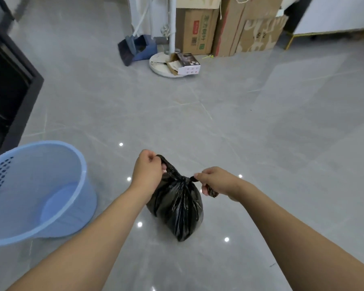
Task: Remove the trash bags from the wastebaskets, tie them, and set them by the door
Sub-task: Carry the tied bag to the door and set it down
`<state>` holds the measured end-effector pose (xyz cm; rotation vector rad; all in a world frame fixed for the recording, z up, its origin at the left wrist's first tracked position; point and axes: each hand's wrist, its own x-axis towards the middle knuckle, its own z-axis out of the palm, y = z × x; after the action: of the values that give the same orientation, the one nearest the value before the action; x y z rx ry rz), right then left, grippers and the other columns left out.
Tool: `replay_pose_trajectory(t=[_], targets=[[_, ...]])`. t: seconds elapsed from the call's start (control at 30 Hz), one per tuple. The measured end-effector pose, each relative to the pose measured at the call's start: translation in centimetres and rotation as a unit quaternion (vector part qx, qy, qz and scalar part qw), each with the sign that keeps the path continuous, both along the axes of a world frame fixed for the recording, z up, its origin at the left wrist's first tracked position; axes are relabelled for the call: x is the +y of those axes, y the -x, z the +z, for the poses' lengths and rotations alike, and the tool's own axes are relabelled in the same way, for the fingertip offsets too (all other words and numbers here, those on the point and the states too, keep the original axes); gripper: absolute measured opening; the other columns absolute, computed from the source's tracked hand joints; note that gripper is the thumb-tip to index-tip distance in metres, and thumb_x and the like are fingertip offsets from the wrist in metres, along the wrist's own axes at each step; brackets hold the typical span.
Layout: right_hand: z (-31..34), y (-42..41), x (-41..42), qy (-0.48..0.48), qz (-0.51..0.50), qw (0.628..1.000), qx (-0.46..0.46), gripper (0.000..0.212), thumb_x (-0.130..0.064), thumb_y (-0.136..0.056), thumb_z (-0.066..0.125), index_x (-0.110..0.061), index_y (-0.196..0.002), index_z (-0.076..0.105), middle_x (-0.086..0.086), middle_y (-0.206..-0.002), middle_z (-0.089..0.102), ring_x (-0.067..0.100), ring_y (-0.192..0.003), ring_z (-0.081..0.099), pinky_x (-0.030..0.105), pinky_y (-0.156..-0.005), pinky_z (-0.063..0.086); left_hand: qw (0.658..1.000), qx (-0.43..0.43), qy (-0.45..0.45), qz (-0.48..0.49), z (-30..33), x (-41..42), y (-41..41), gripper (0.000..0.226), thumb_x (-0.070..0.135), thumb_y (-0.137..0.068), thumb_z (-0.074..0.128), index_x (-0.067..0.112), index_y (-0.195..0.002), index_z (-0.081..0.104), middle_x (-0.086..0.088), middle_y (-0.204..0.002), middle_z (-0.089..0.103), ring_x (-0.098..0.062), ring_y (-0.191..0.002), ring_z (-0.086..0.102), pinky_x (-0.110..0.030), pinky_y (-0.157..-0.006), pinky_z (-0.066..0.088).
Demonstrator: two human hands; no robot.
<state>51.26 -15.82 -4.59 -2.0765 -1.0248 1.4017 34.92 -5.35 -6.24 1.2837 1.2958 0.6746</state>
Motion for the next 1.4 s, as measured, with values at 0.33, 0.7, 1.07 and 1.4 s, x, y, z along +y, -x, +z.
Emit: replay_pose_trajectory(t=[0.33, 0.7, 1.07, 1.4], targets=[[20.5, -3.9, -0.5, -0.014, -0.255, 0.966, 0.033, 0.038, -0.03, -0.1, 0.042, -0.015, -0.066, 0.048, 0.003, -0.064, 0.055, 0.016, -0.057, 0.046, 0.022, -0.052, 0.035, 0.992, 0.044, 0.012, -0.117, 21.0, 3.3, -10.0, 0.016, 0.007, -0.092, 0.041, 0.019, -0.083, 0.048, -0.004, -0.078, 0.063, -0.022, -0.073, 0.058, -0.038, -0.069, 0.052], [63.4, -7.9, -2.8, -0.076, -0.391, 0.917, 0.005, 0.029, -0.016, -0.098, 0.041, -0.008, -0.075, 0.057, 0.005, -0.057, 0.046, 0.02, -0.054, 0.041, 0.028, -0.051, 0.031, 0.983, 0.012, -0.032, -0.179, 64.2, 3.2, -15.9, 0.018, 0.007, -0.093, 0.039, 0.018, -0.081, 0.047, -0.004, -0.076, 0.06, -0.021, -0.073, 0.057, -0.045, -0.081, 0.052], [81.7, -5.9, -10.0, -0.131, -0.475, 0.868, 0.059, 0.02, -0.013, -0.091, 0.051, -0.01, -0.073, 0.061, 0.003, -0.054, 0.037, 0.017, -0.046, 0.032, 0.027, -0.047, 0.024, 0.977, 0.018, -0.065, -0.204, 80.9, -3.2, -15.8, 0.014, 0.01, -0.097, 0.038, 0.013, -0.09, 0.05, -0.007, -0.078, 0.062, -0.022, -0.069, 0.053, -0.036, -0.068, 0.042], [85.7, -4.9, -14.6, -0.166, -0.595, 0.785, 0.052, 0.023, -0.013, -0.089, 0.049, -0.011, -0.07, 0.061, 0.002, -0.05, 0.036, 0.017, -0.042, 0.033, 0.024, -0.044, 0.025, 0.941, -0.009, -0.073, -0.332, 85.3, -7.6, -20.1, 0.017, 0.008, -0.095, 0.037, 0.017, -0.083, 0.046, -0.006, -0.074, 0.06, -0.021, -0.065, 0.051, -0.033, -0.062, 0.039]])
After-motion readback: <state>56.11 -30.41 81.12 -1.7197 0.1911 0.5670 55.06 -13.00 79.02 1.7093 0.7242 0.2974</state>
